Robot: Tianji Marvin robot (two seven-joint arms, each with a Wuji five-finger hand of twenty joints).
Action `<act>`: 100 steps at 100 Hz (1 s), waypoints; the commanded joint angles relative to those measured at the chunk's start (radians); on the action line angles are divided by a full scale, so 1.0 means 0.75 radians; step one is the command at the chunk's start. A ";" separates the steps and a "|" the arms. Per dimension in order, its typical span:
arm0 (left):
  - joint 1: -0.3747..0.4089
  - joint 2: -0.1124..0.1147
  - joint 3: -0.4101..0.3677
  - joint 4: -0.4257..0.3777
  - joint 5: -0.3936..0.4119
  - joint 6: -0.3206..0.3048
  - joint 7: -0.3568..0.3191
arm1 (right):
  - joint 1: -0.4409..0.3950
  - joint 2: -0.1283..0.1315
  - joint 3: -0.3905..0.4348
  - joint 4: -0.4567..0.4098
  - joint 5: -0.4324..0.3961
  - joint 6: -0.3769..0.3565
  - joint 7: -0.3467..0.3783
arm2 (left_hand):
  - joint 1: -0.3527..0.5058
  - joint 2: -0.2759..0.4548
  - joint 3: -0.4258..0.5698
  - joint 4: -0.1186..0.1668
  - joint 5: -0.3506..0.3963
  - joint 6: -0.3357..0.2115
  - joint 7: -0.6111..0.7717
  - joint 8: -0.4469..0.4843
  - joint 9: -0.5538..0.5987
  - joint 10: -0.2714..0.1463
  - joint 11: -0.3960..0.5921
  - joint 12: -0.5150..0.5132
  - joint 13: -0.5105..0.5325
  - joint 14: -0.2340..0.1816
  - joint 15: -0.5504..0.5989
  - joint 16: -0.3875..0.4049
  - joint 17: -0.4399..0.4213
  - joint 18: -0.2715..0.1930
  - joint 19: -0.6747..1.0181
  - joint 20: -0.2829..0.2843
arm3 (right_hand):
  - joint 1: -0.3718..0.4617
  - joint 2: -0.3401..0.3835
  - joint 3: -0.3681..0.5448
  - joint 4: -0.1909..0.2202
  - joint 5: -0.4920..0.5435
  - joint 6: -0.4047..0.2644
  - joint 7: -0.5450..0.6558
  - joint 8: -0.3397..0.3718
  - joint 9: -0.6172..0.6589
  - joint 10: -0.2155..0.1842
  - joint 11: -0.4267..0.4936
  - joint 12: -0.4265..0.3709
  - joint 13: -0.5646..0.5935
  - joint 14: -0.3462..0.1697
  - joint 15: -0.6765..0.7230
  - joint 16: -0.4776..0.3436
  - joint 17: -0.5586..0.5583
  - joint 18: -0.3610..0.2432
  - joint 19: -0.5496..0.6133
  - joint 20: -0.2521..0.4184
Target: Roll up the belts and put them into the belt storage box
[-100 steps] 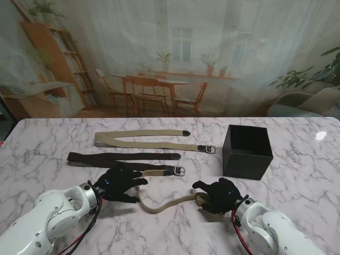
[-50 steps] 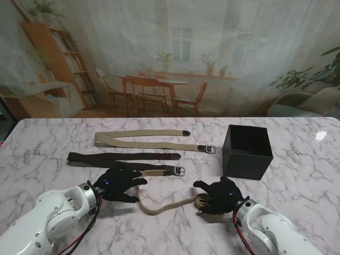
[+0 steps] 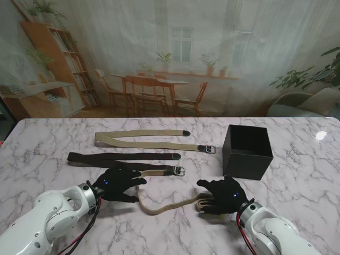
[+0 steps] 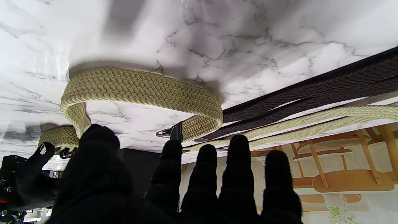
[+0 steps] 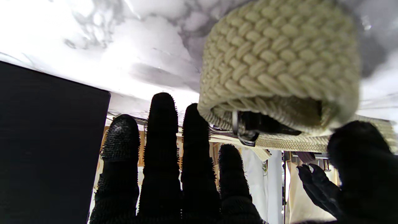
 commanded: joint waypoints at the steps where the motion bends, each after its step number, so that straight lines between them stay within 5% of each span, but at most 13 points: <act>1: 0.002 -0.002 0.002 -0.004 0.003 0.002 -0.012 | -0.014 -0.005 0.006 -0.016 0.022 -0.007 0.007 | 0.011 0.041 -0.014 -0.028 0.021 0.029 0.004 0.000 -0.003 0.012 -0.008 -0.006 0.002 0.014 -0.029 -0.010 -0.016 0.049 -0.031 -0.015 | -0.065 0.041 -0.033 0.031 0.049 -0.019 -0.012 -0.006 -0.066 0.020 -0.009 0.015 -0.056 0.017 0.043 -0.014 -0.024 -0.023 0.033 0.024; 24: 0.005 -0.002 -0.004 -0.005 0.006 0.002 -0.010 | -0.030 -0.013 0.019 -0.031 0.054 -0.005 0.017 | 0.010 0.046 -0.014 -0.028 0.021 0.029 0.004 0.001 -0.004 0.011 -0.009 -0.006 0.001 0.014 -0.029 -0.010 -0.018 0.049 -0.032 -0.015 | -0.089 0.035 -0.053 0.031 0.172 0.061 -0.027 0.051 -0.378 0.084 -0.025 0.004 -0.270 0.016 0.078 -0.013 -0.132 -0.046 0.019 0.047; 46: 0.009 -0.002 -0.006 -0.005 0.010 0.005 -0.005 | -0.096 -0.014 0.098 -0.106 0.059 -0.052 0.091 | 0.009 0.050 -0.015 -0.028 0.020 0.030 0.004 0.001 -0.006 0.010 -0.009 -0.006 -0.002 0.014 -0.030 -0.010 -0.024 0.055 -0.036 -0.016 | -0.235 -0.005 -0.014 0.005 0.130 0.178 -0.205 0.084 -0.546 0.137 -0.258 -0.209 -0.380 0.017 -0.100 -0.118 -0.237 0.003 -0.113 0.046; 51: 0.009 -0.002 -0.006 -0.004 0.010 0.006 -0.003 | -0.113 -0.012 0.123 -0.128 0.058 -0.073 0.130 | 0.008 0.049 -0.015 -0.029 0.020 0.029 0.004 0.001 -0.005 0.012 -0.009 -0.006 0.000 0.013 -0.030 -0.010 -0.024 0.054 -0.036 -0.016 | -0.280 -0.029 0.034 -0.005 0.111 0.169 -0.247 0.081 -0.568 0.141 -0.307 -0.249 -0.387 0.024 -0.157 -0.142 -0.252 0.019 -0.153 0.043; 56: 0.009 -0.002 -0.006 -0.004 0.010 0.007 -0.002 | -0.129 -0.009 0.147 -0.145 0.055 -0.100 0.166 | 0.009 0.050 -0.015 -0.028 0.018 0.029 0.003 0.000 -0.005 0.011 -0.009 -0.006 0.000 0.013 -0.029 -0.010 -0.024 0.054 -0.036 -0.016 | -0.309 -0.058 0.078 -0.015 0.054 0.064 -0.267 0.096 -0.618 0.138 -0.345 -0.277 -0.403 0.036 -0.218 -0.168 -0.281 0.043 -0.205 0.033; 68: 0.012 -0.002 -0.008 -0.004 0.012 0.007 0.001 | -0.145 0.000 0.183 -0.154 0.020 -0.160 0.178 | 0.009 0.052 -0.015 -0.028 0.018 0.030 0.003 0.001 -0.007 0.012 -0.009 -0.006 -0.003 0.013 -0.030 -0.010 -0.025 0.053 -0.037 -0.016 | -0.317 -0.109 0.114 -0.027 0.075 -0.063 -0.207 0.266 -0.665 0.128 -0.380 -0.306 -0.400 0.047 -0.323 -0.210 -0.312 0.076 -0.277 0.026; 90: 0.019 -0.003 -0.013 -0.008 0.015 0.012 0.000 | -0.160 0.017 0.200 -0.158 -0.083 -0.183 0.164 | 0.009 0.053 -0.015 -0.028 0.019 0.031 0.004 0.001 -0.008 0.012 -0.008 -0.005 -0.003 0.013 -0.030 -0.010 -0.025 0.053 -0.037 -0.016 | -0.231 -0.246 0.150 -0.021 0.203 -0.042 0.006 0.573 -0.691 0.146 -0.375 -0.324 -0.386 0.049 -0.362 -0.227 -0.306 0.106 -0.321 0.023; 100: 0.019 -0.002 -0.013 -0.008 0.016 0.012 -0.001 | -0.156 0.020 0.193 -0.151 -0.092 -0.169 0.168 | 0.009 0.052 -0.015 -0.028 0.018 0.030 0.003 0.001 -0.011 0.012 -0.009 -0.006 -0.004 0.012 -0.030 -0.010 -0.026 0.053 -0.038 -0.016 | -0.128 -0.283 0.135 -0.005 0.281 -0.109 0.139 0.671 -0.662 0.156 -0.359 -0.318 -0.358 0.069 -0.379 -0.246 -0.282 0.131 -0.328 0.002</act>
